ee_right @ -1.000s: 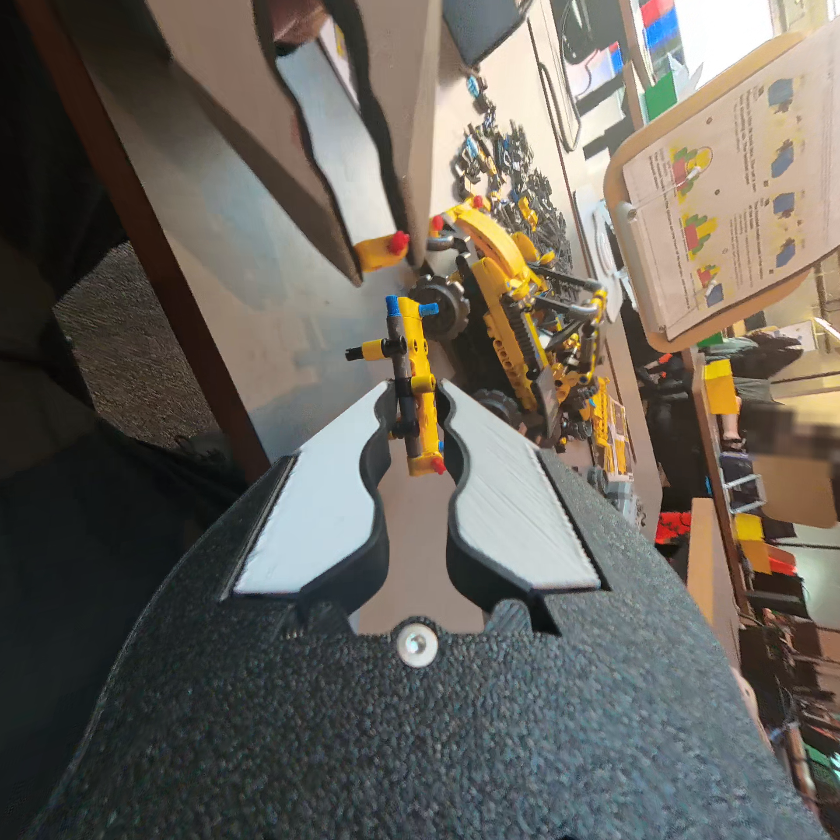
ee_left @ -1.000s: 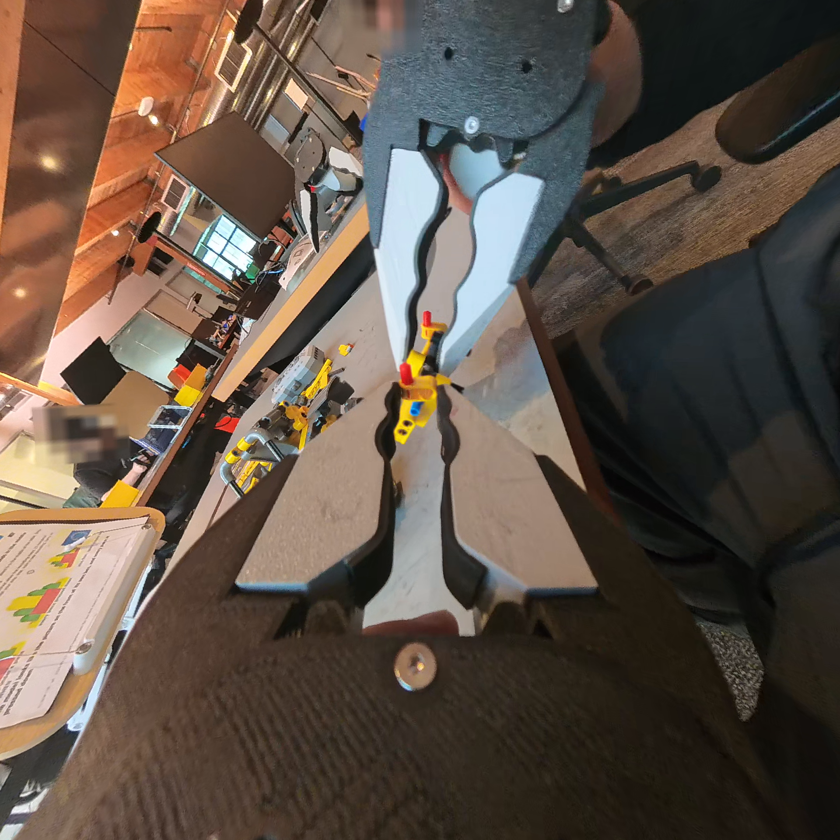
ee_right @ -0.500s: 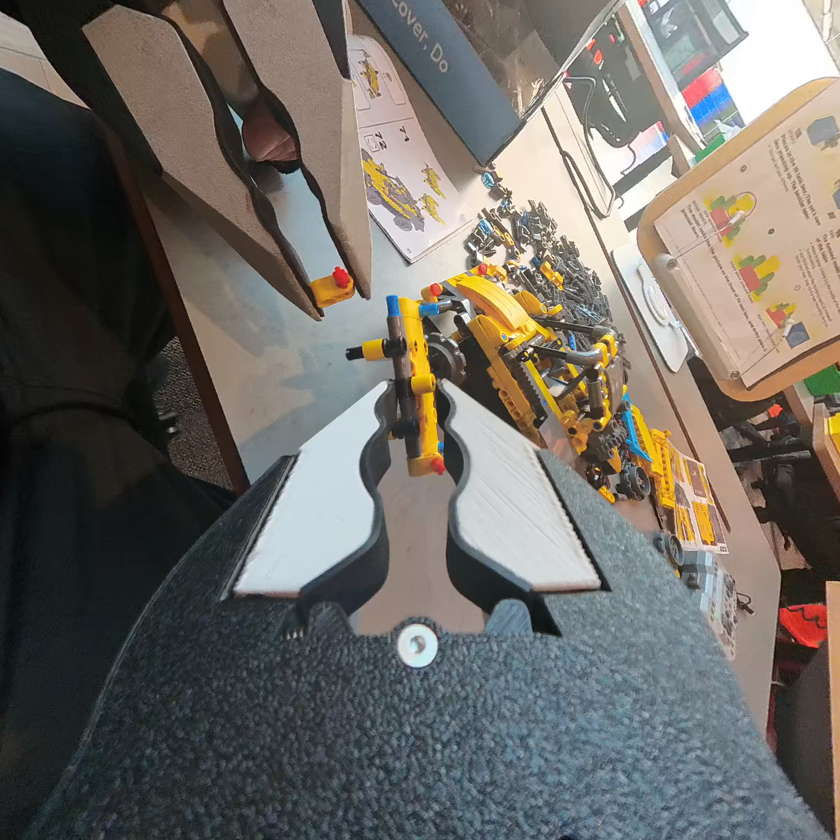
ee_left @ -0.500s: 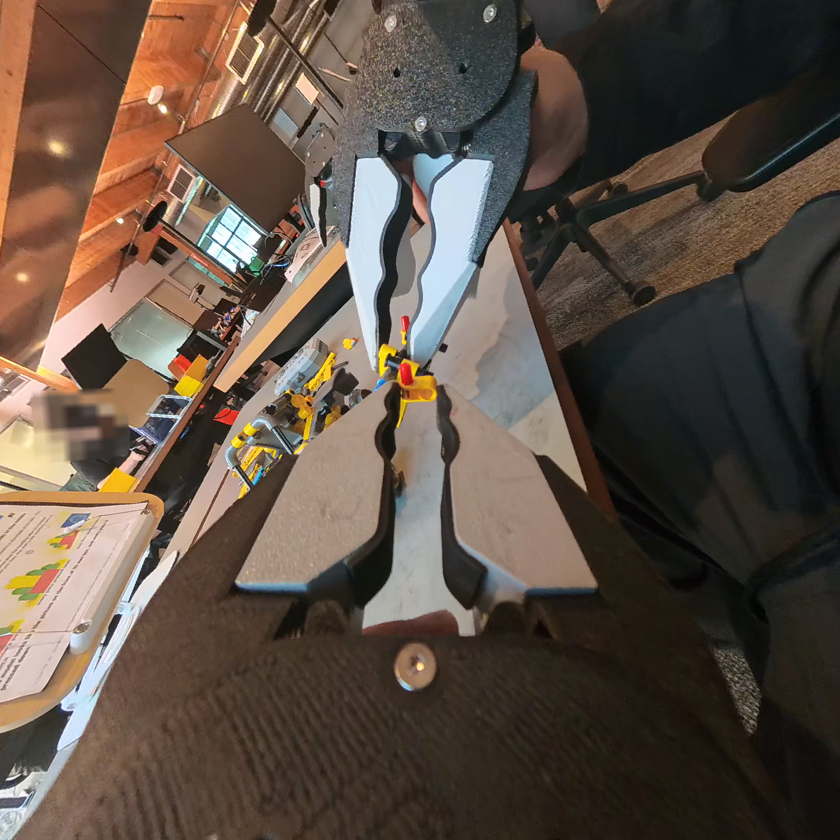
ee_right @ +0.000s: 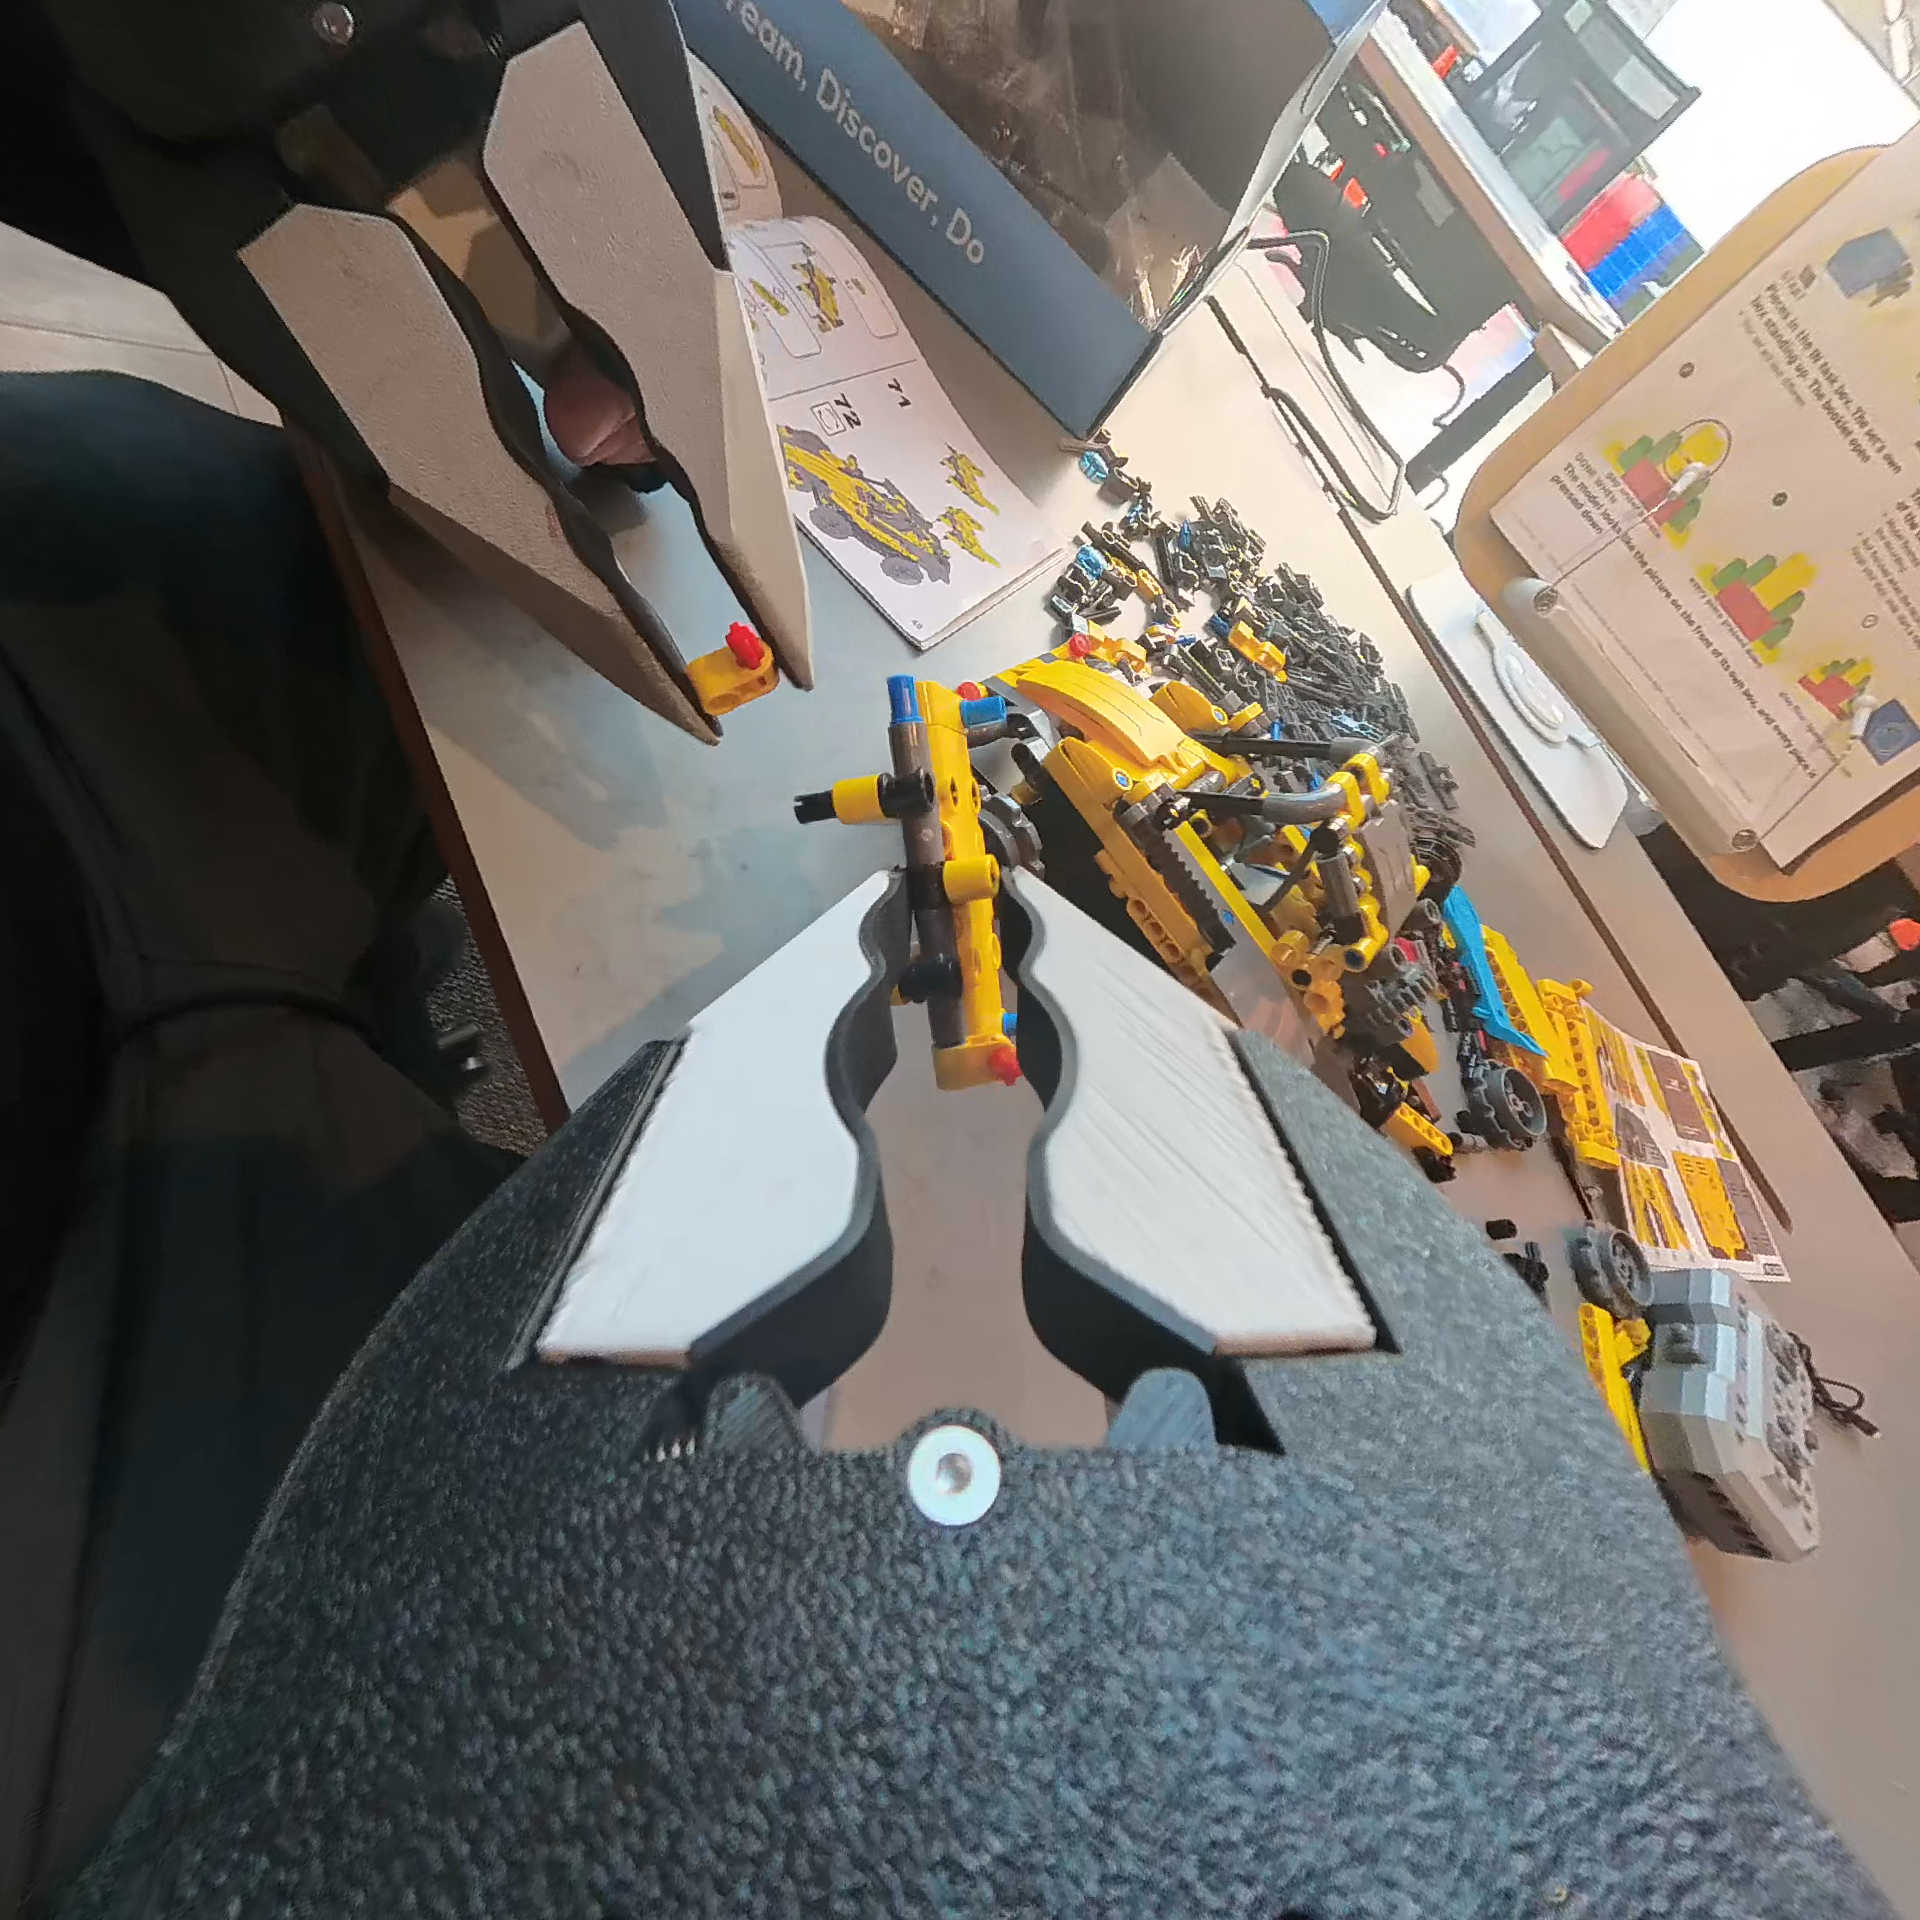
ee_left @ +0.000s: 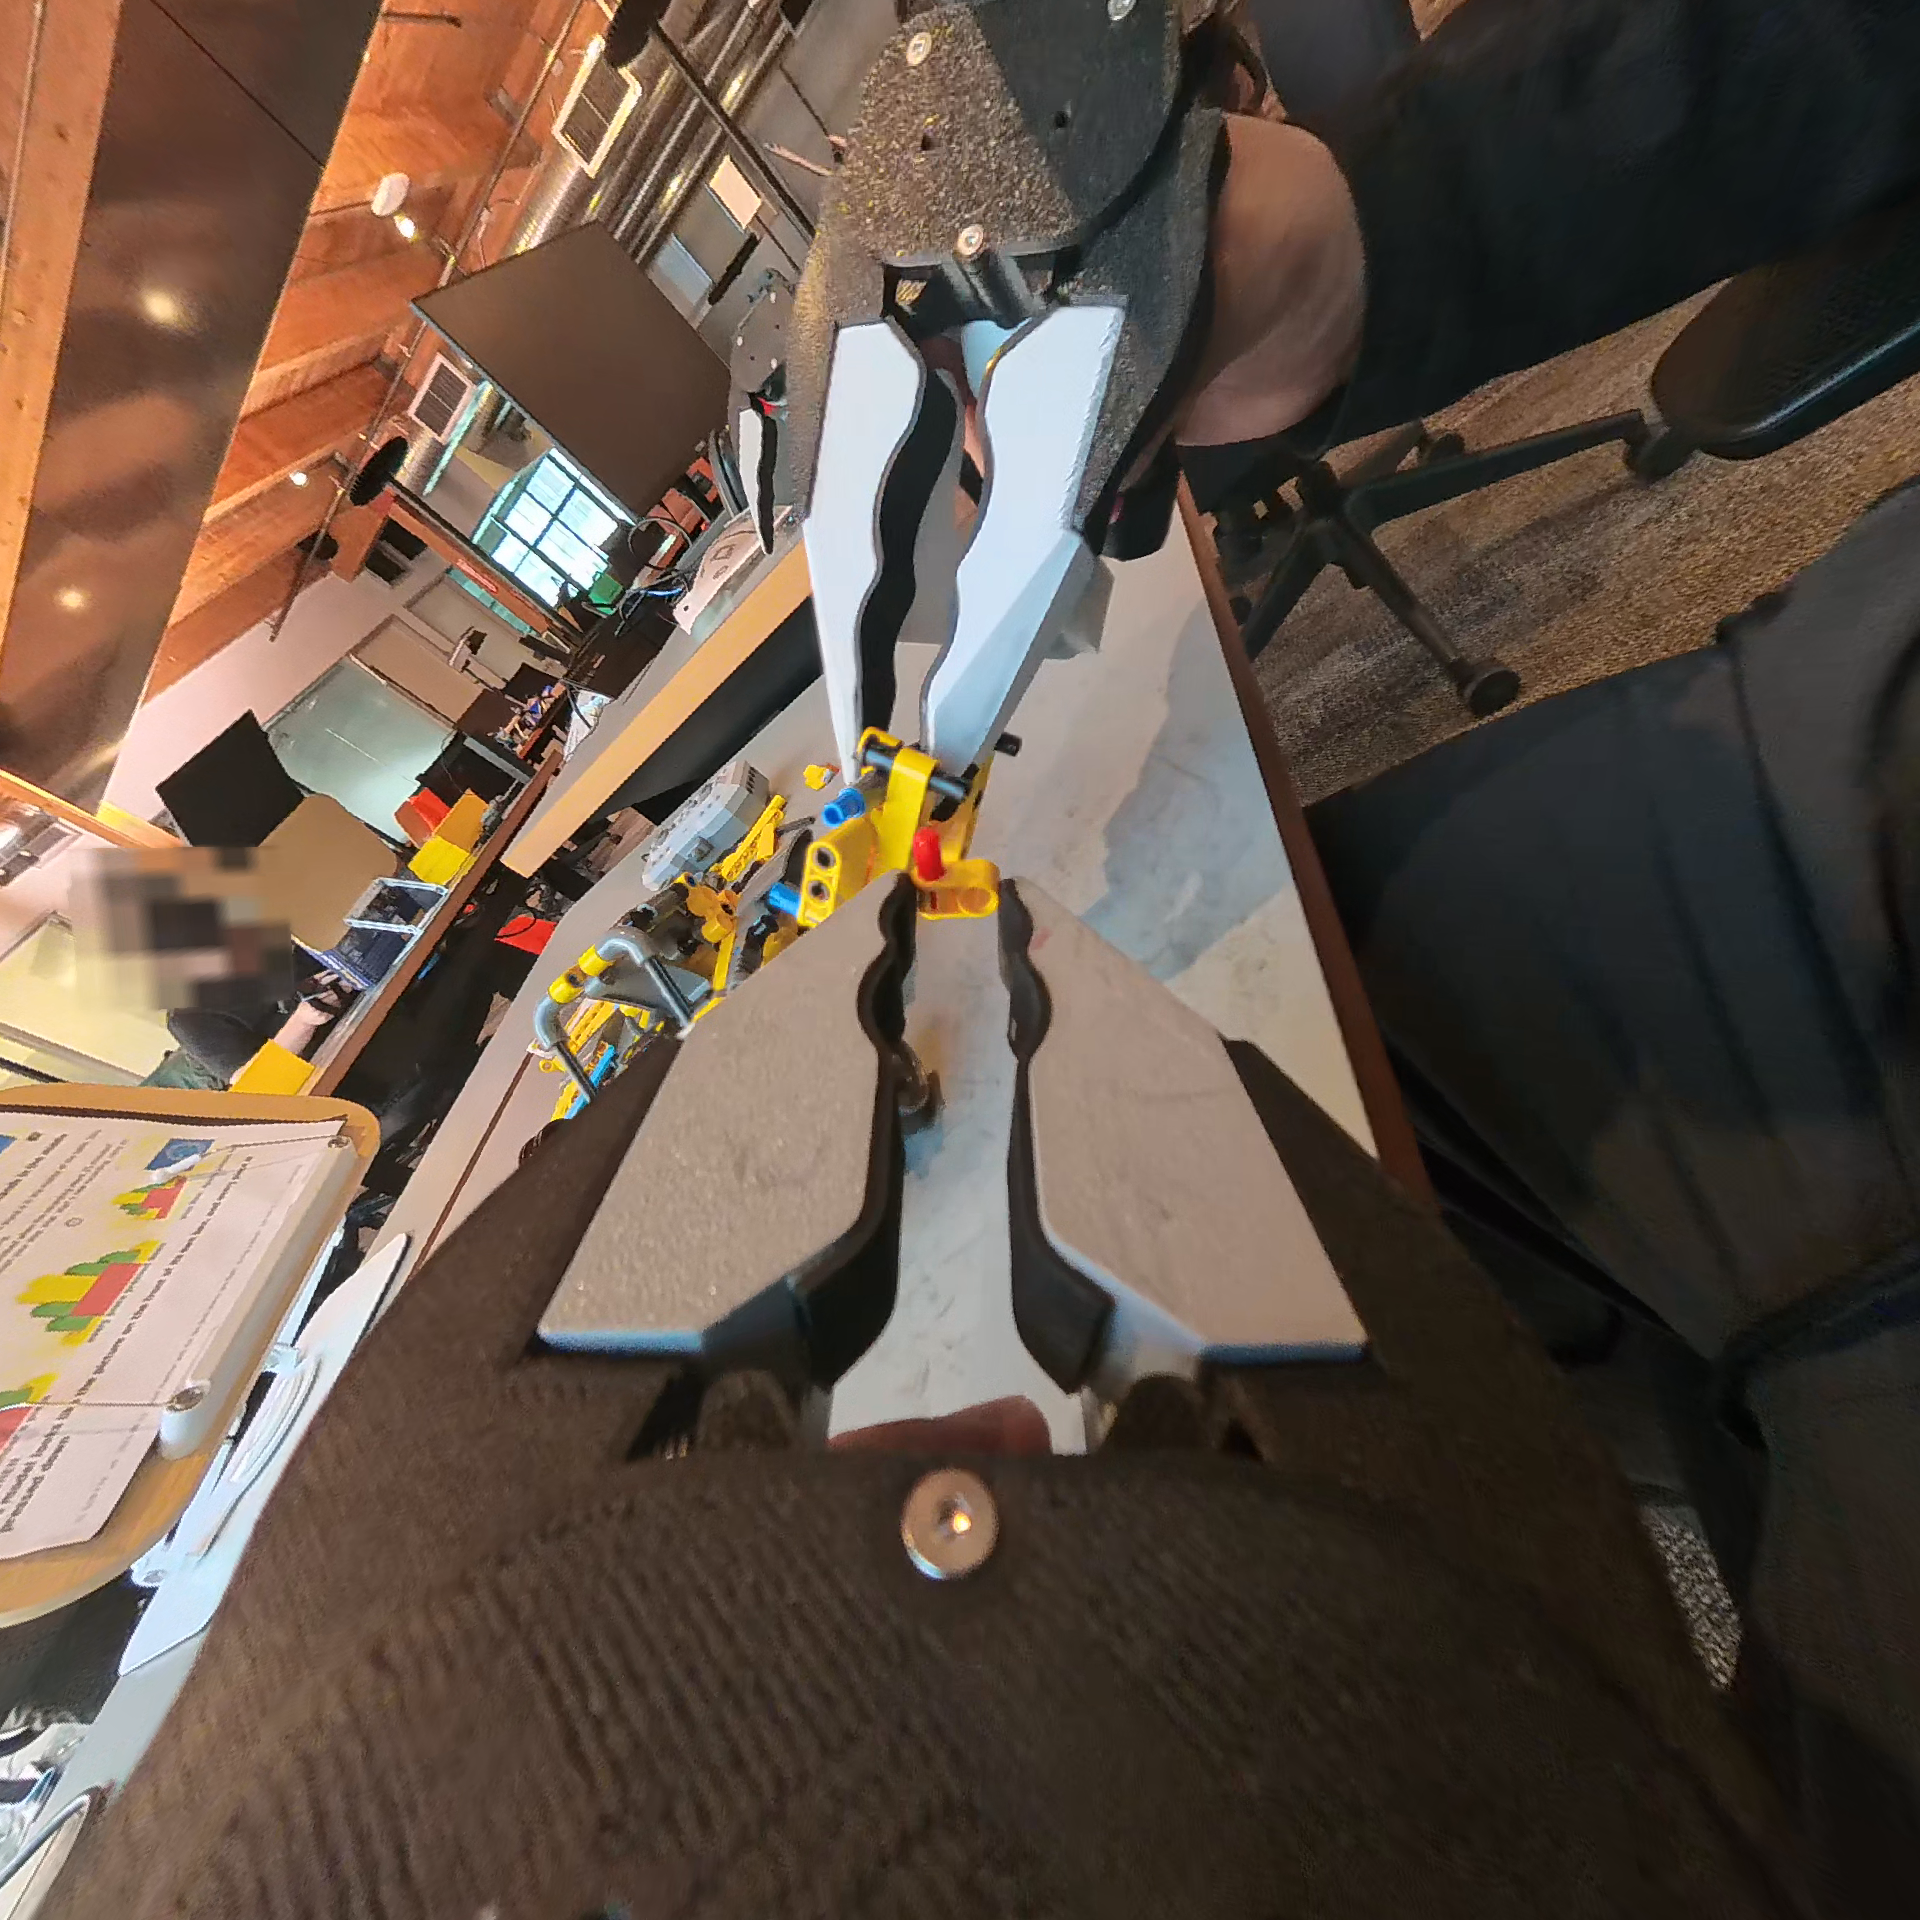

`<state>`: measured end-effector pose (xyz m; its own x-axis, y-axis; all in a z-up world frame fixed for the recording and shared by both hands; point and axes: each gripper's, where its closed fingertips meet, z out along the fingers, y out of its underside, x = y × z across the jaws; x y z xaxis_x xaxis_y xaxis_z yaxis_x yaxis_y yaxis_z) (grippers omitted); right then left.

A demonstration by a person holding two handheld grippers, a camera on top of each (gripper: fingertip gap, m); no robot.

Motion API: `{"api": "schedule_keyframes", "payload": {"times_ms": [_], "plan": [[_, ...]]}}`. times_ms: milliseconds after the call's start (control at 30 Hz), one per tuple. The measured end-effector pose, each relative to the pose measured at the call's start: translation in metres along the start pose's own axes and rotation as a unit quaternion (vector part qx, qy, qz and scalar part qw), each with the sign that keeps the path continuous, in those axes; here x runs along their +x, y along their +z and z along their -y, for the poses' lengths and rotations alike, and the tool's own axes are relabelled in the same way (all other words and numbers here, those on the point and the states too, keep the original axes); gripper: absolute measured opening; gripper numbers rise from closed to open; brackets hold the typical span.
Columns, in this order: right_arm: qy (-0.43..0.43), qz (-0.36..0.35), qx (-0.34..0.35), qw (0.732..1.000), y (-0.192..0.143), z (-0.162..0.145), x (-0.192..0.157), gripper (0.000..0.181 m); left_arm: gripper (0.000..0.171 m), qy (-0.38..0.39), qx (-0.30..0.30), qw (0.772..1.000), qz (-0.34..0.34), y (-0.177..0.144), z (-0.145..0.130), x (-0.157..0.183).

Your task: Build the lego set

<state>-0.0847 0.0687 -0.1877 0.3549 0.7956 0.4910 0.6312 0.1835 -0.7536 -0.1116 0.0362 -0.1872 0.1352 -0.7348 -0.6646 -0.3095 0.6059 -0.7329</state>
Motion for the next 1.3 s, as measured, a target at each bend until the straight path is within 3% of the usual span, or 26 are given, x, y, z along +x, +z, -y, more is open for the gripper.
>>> {"api": "schedule_keyframes", "payload": {"times_ms": [733,1300], "plan": [[0.049,0.1,0.019,0.994,0.001,0.006,-0.019,0.016,0.012,-0.038,0.006,0.999,0.011,-0.003,-0.003,-0.012],[0.016,0.101,0.011,0.995,0.003,0.002,-0.022,0.016,0.012,-0.051,0.016,0.999,0.008,-0.005,-0.002,-0.015]]}}
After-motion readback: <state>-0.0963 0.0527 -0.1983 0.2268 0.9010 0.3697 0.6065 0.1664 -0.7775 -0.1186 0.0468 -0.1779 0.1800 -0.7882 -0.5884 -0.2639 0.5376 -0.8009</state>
